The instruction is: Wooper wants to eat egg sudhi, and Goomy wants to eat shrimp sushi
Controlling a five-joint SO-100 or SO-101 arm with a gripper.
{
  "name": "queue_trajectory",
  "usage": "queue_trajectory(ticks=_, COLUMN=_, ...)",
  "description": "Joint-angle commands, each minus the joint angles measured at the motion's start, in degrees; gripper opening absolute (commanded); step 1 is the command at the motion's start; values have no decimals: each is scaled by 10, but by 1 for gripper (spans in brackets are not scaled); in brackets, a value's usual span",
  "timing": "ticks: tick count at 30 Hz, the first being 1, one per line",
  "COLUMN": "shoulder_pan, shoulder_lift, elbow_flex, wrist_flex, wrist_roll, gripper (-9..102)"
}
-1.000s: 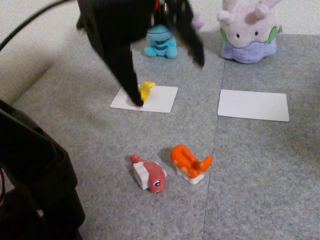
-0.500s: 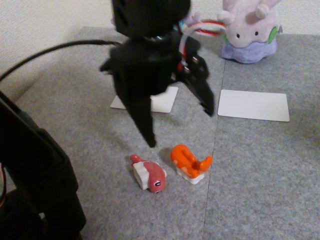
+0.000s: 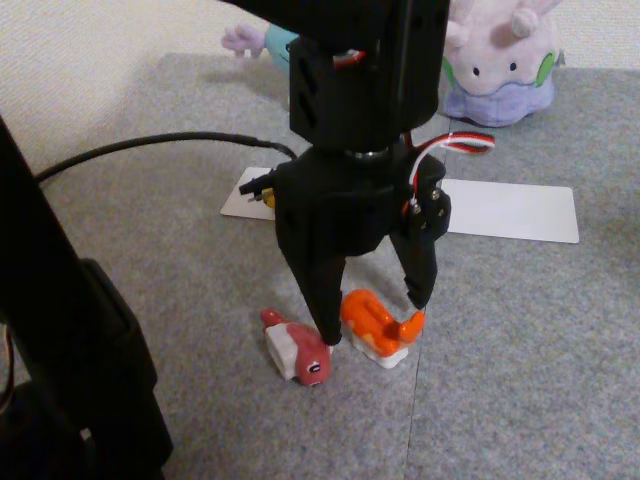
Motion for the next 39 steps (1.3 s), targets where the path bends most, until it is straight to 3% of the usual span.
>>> queue_trajectory(ticks=1, shoulder_pan=0, shoulder_lift=2, elbow_flex=-2, wrist_flex=-4, wrist_roll=-5, gripper=30)
queue_trajectory(ticks=23, shoulder_pan=6, shoulder_lift=2, elbow_flex=-2, wrist_flex=-26, wrist_roll=-22, gripper=29)
queue_trajectory(ticks=29, shoulder_pan=7, shoulder_lift=2, elbow_flex=0, wrist_flex=-18, wrist_roll=-23, gripper=22)
queue_trajectory(ticks=39, shoulder_pan=25, shoulder_lift=2, elbow_flex=0, wrist_flex=-34, wrist_roll=-42, gripper=21)
